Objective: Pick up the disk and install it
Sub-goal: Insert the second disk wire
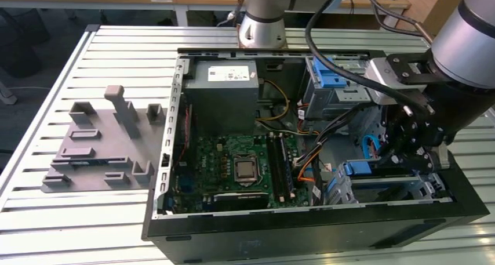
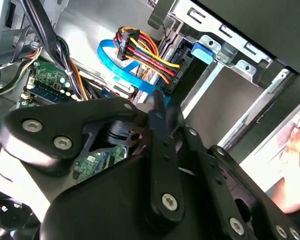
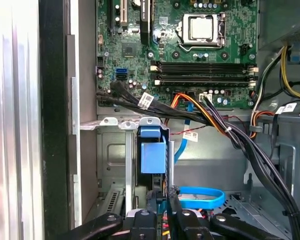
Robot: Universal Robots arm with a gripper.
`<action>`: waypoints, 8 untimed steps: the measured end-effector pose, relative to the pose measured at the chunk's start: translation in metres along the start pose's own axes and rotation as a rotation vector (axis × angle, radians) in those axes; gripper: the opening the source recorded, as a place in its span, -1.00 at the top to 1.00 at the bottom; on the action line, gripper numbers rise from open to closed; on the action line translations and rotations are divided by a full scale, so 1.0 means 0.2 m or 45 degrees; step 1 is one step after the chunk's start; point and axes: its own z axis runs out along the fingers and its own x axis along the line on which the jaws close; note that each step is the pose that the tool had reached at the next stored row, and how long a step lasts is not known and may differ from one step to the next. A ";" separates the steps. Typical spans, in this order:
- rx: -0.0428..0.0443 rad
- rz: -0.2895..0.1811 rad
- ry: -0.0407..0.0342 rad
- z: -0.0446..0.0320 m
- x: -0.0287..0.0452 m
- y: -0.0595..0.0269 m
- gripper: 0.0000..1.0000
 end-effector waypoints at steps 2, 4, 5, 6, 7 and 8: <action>0.000 0.000 0.0000 -0.011 0.000 0.000 0.56; 0.000 0.000 -0.0003 -0.017 0.000 -0.001 0.79; 0.000 0.000 -0.0003 -0.019 0.000 -0.001 0.79; 0.000 0.000 -0.0003 -0.020 -0.001 -0.001 0.79; 0.000 0.000 0.0000 -0.023 -0.001 -0.001 0.79; 0.000 0.000 -0.0003 -0.023 -0.001 -0.001 0.79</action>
